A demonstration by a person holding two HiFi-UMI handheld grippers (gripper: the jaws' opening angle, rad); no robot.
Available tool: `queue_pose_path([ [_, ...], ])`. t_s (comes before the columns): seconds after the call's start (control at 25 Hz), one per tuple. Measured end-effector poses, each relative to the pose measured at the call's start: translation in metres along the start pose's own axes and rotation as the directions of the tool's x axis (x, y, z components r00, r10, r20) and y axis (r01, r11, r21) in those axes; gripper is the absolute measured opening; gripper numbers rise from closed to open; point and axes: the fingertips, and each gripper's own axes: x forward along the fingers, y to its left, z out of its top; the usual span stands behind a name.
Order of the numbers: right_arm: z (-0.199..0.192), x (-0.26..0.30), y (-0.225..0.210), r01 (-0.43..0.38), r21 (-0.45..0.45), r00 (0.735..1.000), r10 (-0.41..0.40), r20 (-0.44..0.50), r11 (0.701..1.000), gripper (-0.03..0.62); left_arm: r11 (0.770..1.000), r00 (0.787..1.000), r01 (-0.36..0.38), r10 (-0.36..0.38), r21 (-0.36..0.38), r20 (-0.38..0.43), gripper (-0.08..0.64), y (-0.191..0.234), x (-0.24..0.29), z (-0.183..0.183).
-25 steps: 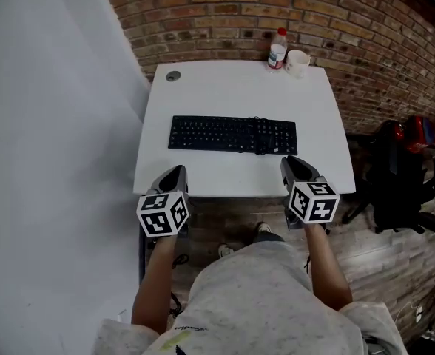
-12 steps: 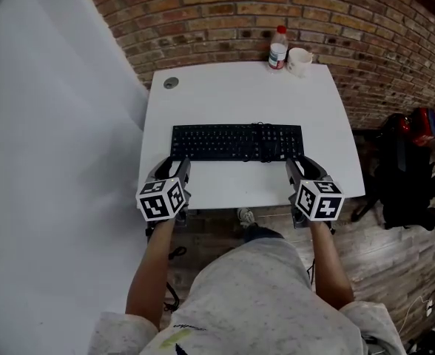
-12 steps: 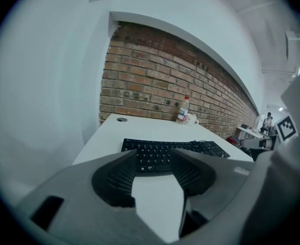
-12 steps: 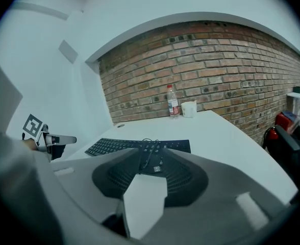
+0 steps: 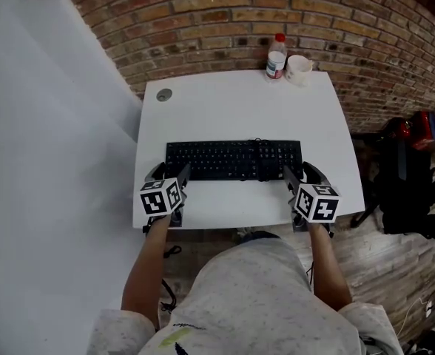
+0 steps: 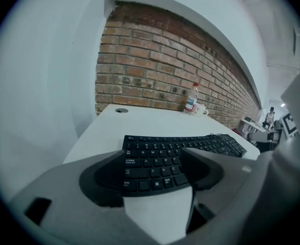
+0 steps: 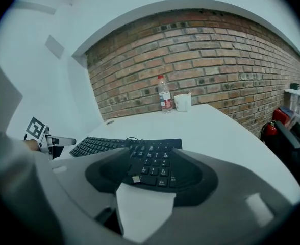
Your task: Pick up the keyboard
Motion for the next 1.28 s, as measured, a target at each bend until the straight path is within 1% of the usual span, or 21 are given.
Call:
queue_pose_path([
  [0.28, 0.006, 0.029, -0.017, 0.02, 0.017, 0.999, -0.02, -0.039, 1.0, 0.319, 1.0, 0.998, -0.009, 0.008, -0.009, -0.065, 0.396, 0.015, 0.031, -0.003],
  [0.56, -0.002, 0.055, -0.029, 0.027, 0.027, 0.994, -0.024, -0.104, 0.999, 0.371, 1.0, 0.994, 0.004, -0.007, -0.023, -0.11, 0.445, 0.02, 0.047, -0.009],
  [0.76, -0.005, 0.069, -0.033, 0.028, 0.04, 0.99, -0.022, -0.138, 0.999, 0.377, 0.999, 0.991, 0.029, -0.032, -0.024, -0.131, 0.453, 0.02, 0.056, -0.009],
  [0.88, -0.011, 0.075, -0.036, 0.029, 0.051, 0.986, -0.02, -0.164, 0.998, 0.377, 0.998, 0.99, 0.037, -0.043, -0.046, -0.134, 0.472, 0.022, 0.058, -0.009],
  [1.08, -0.015, 0.082, -0.036, 0.002, 0.096, 0.981, 0.017, -0.194, 0.995, 0.379, 0.997, 0.986, 0.056, -0.064, -0.06, -0.151, 0.477, 0.023, 0.06, -0.01],
  [1.2, -0.015, 0.084, -0.035, -0.011, 0.113, 0.976, 0.035, -0.214, 0.994, 0.377, 0.996, 0.984, 0.07, -0.077, -0.055, -0.16, 0.472, 0.022, 0.06, -0.009],
  [1.28, -0.015, 0.084, -0.035, -0.008, 0.11, 0.976, 0.031, -0.216, 0.994, 0.381, 0.996, 0.984, 0.081, -0.087, -0.047, -0.157, 0.437, 0.018, 0.06, -0.008],
])
